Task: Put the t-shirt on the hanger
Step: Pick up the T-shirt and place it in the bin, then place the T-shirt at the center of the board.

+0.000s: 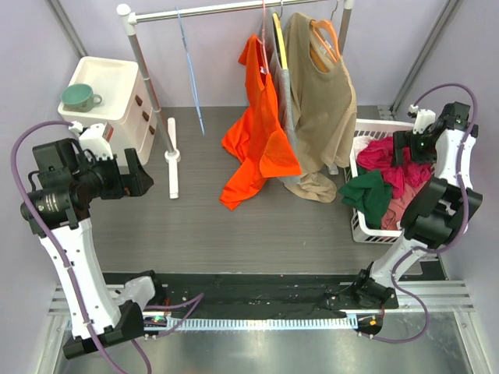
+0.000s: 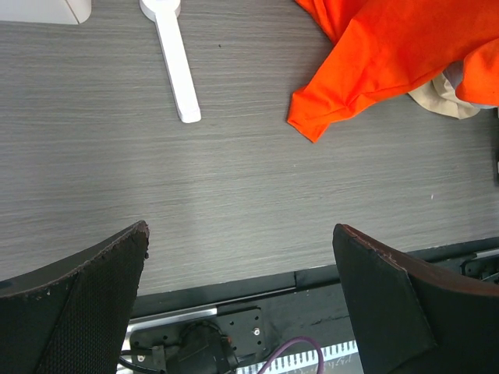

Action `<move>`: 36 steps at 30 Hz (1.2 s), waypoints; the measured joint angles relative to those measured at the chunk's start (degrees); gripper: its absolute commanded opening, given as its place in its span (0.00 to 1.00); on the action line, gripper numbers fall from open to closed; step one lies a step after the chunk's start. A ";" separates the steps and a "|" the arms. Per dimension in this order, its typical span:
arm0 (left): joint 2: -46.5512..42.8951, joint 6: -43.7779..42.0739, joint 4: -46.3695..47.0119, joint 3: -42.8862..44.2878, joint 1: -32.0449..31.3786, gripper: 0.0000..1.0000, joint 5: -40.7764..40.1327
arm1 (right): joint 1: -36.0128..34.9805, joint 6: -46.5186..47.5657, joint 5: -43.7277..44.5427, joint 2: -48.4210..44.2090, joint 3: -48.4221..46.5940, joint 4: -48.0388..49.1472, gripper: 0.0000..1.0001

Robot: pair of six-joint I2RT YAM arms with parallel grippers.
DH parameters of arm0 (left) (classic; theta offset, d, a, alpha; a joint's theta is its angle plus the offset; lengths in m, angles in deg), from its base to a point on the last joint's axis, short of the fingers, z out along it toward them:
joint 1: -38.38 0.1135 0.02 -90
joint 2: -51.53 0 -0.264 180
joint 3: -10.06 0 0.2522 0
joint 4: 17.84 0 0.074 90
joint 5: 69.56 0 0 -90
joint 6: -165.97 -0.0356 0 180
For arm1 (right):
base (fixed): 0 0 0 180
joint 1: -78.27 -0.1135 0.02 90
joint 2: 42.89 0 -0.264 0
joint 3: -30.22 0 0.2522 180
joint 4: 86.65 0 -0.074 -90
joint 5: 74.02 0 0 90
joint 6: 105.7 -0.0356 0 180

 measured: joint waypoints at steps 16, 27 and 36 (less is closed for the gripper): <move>-3.74 -1.05 -0.04 -1.14 0.00 1.00 1.81 | -0.04 -3.04 -5.60 -4.00 -9.31 -1.84 0.01; -3.89 -1.05 -0.02 0.81 0.00 1.00 3.37 | -0.20 -9.64 -27.96 -20.61 -35.04 -9.33 0.01; -5.66 -1.09 0.26 3.10 0.00 1.00 8.48 | -0.63 -70.53 -53.33 -33.44 -16.52 49.11 0.01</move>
